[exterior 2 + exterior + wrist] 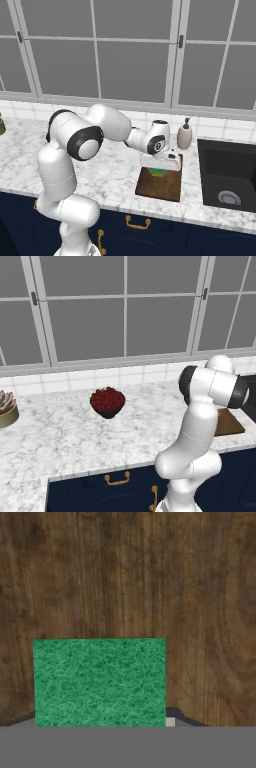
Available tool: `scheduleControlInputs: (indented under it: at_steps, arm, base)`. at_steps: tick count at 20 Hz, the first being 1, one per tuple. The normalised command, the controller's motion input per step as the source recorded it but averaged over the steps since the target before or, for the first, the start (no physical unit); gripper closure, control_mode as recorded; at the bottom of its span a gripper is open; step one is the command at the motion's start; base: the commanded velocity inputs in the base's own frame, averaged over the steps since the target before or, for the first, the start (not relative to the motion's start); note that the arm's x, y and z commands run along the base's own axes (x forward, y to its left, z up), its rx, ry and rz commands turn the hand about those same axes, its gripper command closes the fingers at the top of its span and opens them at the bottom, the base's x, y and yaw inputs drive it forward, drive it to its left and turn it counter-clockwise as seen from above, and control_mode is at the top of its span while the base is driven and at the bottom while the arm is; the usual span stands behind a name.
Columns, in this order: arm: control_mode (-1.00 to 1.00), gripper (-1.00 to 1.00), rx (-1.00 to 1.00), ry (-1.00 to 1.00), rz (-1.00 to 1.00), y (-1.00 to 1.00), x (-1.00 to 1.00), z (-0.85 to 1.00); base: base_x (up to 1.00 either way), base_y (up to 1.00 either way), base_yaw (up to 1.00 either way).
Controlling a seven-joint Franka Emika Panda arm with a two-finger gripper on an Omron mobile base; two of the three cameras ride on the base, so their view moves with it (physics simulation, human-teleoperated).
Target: Pick up the sponge from the counter and clean the cutting board by briefly scrubbing or pressing down on the cutting board. Once finished, release the sponge.
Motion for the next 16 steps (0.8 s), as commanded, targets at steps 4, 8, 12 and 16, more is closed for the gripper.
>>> scheduleControlInputs:
  at_steps: [4, 8, 12, 16]
  arm:
    - [-1.00, 1.00, 0.10, -0.17, -0.02, -0.16, -0.59, -0.36]
    - [-1.00, -1.00, 0.05, -0.23, -0.01, 0.01, -0.21, 0.24]
    - [-1.00, -1.00, -0.06, -0.07, 0.00, 0.11, 0.00, 0.87]
    - [-1.00, -1.00, -0.04, -0.02, 0.00, 0.19, 0.00, 0.21]
  base:
    - [0.00, 0.00, 0.00]
    - [0.00, 0.00, 0.00]
    - [0.00, 0.00, 0.00]
    - [0.00, 0.00, 0.00]
